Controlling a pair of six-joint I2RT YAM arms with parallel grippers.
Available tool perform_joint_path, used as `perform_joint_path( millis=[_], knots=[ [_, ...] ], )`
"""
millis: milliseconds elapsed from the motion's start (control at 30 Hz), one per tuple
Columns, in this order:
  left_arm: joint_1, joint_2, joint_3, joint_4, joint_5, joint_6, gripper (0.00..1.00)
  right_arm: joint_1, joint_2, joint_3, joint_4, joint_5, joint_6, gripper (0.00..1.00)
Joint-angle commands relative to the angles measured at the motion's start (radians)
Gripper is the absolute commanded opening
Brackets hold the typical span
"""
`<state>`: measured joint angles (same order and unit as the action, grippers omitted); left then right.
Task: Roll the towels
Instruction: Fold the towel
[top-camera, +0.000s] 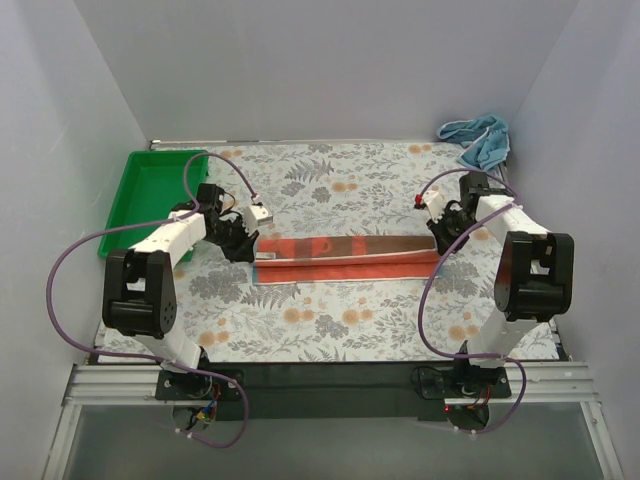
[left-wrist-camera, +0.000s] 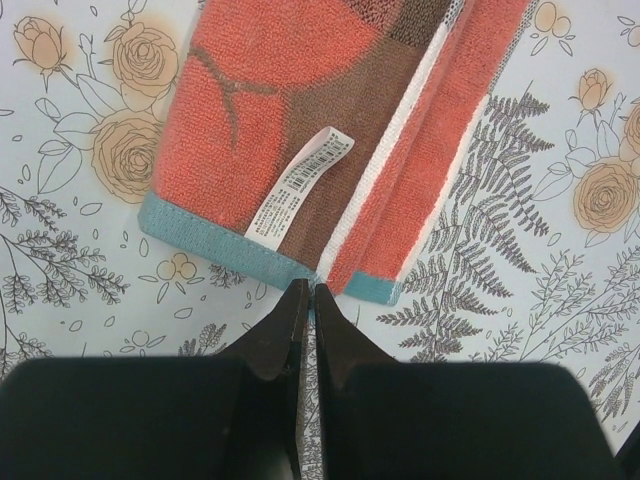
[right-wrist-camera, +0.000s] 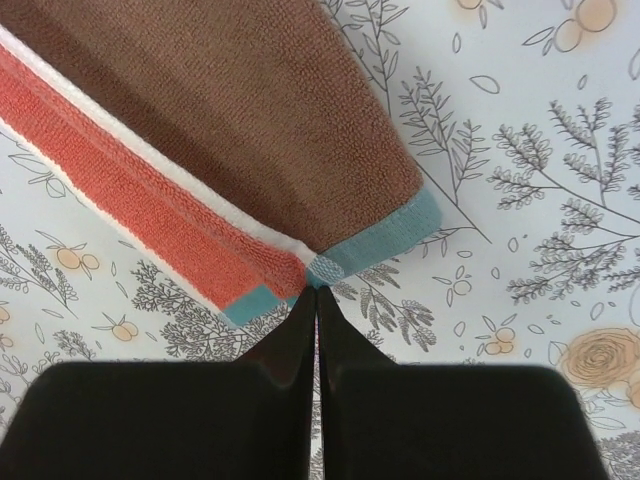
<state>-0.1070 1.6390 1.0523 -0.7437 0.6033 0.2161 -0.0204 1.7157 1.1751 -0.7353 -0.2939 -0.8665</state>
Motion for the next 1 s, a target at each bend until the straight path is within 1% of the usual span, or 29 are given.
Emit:
perform_joint_path(
  millis=[0,400,733,833,967],
  knots=[
    [0.0,-0.022,-0.014,0.012,-0.008,0.019,0.0,-0.015,-0.018,-0.02,0.02,0.015,-0.031,0.01],
    [0.0,-0.044,-0.006,-0.005,-0.004,0.025,0.0,-0.015,-0.048,-0.02,0.019,0.022,-0.039,0.01],
    [0.0,-0.082,0.02,-0.101,0.079,0.069,0.0,-0.019,-0.059,-0.029,0.019,0.024,-0.04,0.01],
    [0.0,-0.087,0.012,-0.112,0.075,0.083,0.0,-0.019,-0.059,-0.032,0.019,0.019,-0.045,0.01],
    [0.0,-0.068,-0.023,-0.083,0.043,0.08,0.0,-0.019,-0.051,-0.034,0.019,0.013,-0.043,0.01]
  ],
)
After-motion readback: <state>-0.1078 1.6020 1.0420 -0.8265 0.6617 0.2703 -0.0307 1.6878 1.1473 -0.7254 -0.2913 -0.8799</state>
